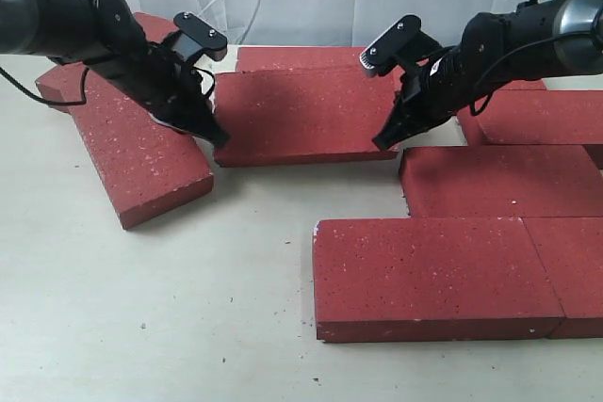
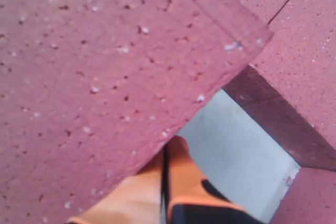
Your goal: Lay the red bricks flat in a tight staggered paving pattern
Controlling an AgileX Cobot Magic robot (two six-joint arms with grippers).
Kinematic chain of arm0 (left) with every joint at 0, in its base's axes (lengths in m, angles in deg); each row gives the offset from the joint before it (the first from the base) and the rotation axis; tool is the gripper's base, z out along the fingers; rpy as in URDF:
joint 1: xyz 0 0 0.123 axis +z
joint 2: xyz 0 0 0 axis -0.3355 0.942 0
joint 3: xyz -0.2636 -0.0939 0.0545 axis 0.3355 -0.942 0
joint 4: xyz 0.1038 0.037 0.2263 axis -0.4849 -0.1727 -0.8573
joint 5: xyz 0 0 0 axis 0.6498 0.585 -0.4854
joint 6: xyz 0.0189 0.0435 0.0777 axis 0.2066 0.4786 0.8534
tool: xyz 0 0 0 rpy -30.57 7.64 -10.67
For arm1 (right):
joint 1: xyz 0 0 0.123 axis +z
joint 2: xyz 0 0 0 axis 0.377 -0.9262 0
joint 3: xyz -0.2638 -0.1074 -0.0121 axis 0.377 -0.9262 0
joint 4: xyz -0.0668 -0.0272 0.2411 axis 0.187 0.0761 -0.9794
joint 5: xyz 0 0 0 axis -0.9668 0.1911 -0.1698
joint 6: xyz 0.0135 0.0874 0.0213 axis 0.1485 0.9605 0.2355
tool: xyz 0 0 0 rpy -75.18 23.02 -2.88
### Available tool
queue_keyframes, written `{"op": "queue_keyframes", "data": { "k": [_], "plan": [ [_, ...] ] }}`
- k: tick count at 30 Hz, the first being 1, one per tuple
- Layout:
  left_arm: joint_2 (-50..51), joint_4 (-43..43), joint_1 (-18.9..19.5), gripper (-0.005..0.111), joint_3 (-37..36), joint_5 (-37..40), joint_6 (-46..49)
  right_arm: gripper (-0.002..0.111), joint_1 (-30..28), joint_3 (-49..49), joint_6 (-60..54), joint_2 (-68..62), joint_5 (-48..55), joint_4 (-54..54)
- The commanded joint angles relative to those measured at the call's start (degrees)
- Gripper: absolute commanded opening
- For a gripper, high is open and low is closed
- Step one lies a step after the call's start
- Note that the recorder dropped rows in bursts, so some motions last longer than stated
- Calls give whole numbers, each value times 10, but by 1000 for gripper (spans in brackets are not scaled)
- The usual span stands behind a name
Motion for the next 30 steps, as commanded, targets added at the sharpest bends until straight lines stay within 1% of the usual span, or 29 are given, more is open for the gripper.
{"op": "queue_keyframes", "data": {
  "k": [1, 4, 9, 13, 17, 23, 25, 26, 27, 28, 29, 30],
  "plan": [
    [-12, 36, -10, 18, 6, -8, -6, -1, 8, 4, -2, 0, 9, 1],
    [-19, 11, -6, 18, 6, -4, -34, -1, 8, 4, -2, 0, 0, 7],
    [-20, -78, 5, 18, 6, -4, -131, -1, -17, 4, 23, 0, -10, 11],
    [-20, -89, 6, 18, 6, -7, -149, -1, -40, 4, 40, 0, 5, 8],
    [-20, -90, 6, 18, 6, 4, -149, -1, -43, 4, 40, 1, 22, 10],
    [-20, -88, 3, 18, 6, -7, -148, -1, -18, 4, 40, 63, 70, -61],
    [-20, -88, 1, 14, 6, -7, -148, -1, 0, 4, 24, 82, 106, -78],
    [-18, -88, 1, 9, 6, -7, -148, -1, 10, 4, 12, 85, 122, -82],
    [-15, -88, 1, 4, 6, -7, -148, -1, 20, 4, -10, 88, 139, -87],
    [-11, -88, 1, 0, 6, -7, -146, -1, 37, 4, -65, 85, 165, -99],
    [-7, -88, 1, 0, 6, -7, -146, -1, 46, 4, -90, 80, 175, -110],
    [-7, -88, 0, 0, 6, -12, -146, -1, 59, 4, -142, 69, 179, -130]
  ]
}}
